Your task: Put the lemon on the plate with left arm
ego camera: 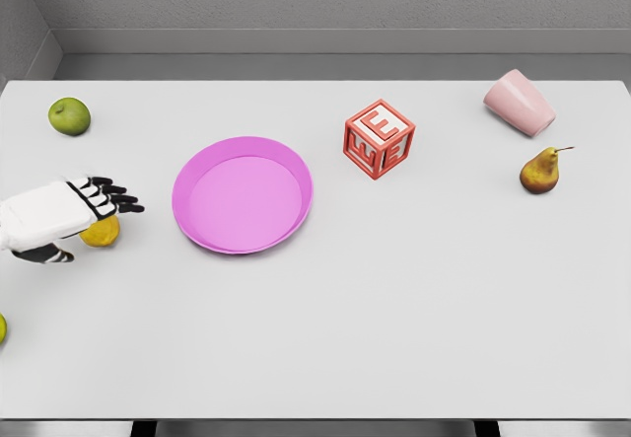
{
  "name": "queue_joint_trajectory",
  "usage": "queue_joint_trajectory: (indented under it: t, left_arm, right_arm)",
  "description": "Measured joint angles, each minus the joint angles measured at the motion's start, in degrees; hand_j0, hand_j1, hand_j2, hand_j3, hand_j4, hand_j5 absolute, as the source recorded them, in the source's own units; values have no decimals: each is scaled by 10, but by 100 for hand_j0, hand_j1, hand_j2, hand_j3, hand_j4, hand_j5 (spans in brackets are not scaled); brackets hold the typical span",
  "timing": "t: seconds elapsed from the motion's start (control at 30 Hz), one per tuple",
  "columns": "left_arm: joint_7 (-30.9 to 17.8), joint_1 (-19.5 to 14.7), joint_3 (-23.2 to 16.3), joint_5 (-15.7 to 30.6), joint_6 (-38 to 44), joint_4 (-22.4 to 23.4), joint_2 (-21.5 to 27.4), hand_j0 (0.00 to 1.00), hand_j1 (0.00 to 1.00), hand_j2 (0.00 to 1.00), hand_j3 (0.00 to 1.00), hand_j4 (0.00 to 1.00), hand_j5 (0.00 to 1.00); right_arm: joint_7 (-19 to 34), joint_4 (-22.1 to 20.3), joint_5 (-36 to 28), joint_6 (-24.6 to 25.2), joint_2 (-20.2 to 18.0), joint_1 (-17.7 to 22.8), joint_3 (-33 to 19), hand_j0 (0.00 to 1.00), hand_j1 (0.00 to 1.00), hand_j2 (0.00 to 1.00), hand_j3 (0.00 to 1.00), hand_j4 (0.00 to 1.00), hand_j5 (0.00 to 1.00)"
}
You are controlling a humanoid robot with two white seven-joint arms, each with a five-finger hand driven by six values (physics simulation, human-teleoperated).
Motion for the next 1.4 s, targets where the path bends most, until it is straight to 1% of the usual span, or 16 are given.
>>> queue_joint_trajectory:
  t: [0.1,0.13,0.2,0.33,0.47,0.6,0.63,0.7,0.77,0.8,0.9,1.03,1.17,1.23,1.33,1.4]
  left_arm:
    - [0,-4,-8,-12,0,2,-11,100,100,100,100,100,100]
    - [0,-16,-9,-14,0,7,-13,100,100,100,100,100,100]
    - [0,-28,-11,-17,0,27,-18,100,100,100,100,100,100]
    - [0,-33,-14,-22,0,60,-27,100,100,100,100,100,100]
    - [0,-41,-21,-34,0,68,-42,100,100,100,100,100,100]
    - [0,-42,-24,-42,0,70,-50,100,100,100,100,100,100]
    - [0,-42,-24,-45,0,70,-51,97,97,97,97,97,97]
    - [0,-46,-24,-56,0,69,-52,85,85,85,85,85,85]
    - [-1,-46,-24,-64,0,68,-53,80,80,80,80,80,80]
    - [-1,-46,-25,-67,0,67,-53,76,76,76,76,76,76]
    - [-1,-46,-25,-72,0,66,-53,75,75,75,75,75,75]
    - [-1,-46,-25,-75,0,64,-53,65,65,65,65,65,65]
    - [-1,-46,-26,-76,0,61,-52,61,61,61,61,61,61]
    - [-1,-56,-35,-76,0,58,-51,55,55,55,55,55,55]
    - [0,-56,-44,-73,1,56,-51,50,50,50,50,50,50]
    - [2,-56,-46,-70,2,55,-50,48,48,48,48,48,48]
  right_arm:
    - [0,0,0,0,0,0,0,100,100,100,100,100,100]
    - [0,0,0,0,0,0,0,100,100,100,100,100,100]
    - [0,0,0,0,0,0,0,100,100,100,100,100,100]
    - [0,0,0,0,0,0,0,100,100,100,100,100,100]
    - [0,0,0,0,0,0,0,100,100,100,100,100,100]
    - [0,0,0,0,0,0,0,100,100,100,100,100,100]
    - [0,0,0,0,0,0,0,100,100,100,100,100,100]
    - [0,0,0,0,0,0,0,100,100,100,100,100,100]
    - [0,0,0,0,0,0,0,100,100,100,100,100,100]
    - [0,0,0,0,0,0,0,100,100,100,100,100,100]
    - [0,0,0,0,0,0,0,100,100,100,100,100,100]
    - [0,0,0,0,0,0,0,100,100,100,100,100,100]
    - [0,0,0,0,0,0,0,100,100,100,100,100,100]
    - [0,0,0,0,0,0,0,100,100,100,100,100,100]
    - [0,0,0,0,0,0,0,100,100,100,100,100,100]
    - [0,0,0,0,0,0,0,100,100,100,100,100,100]
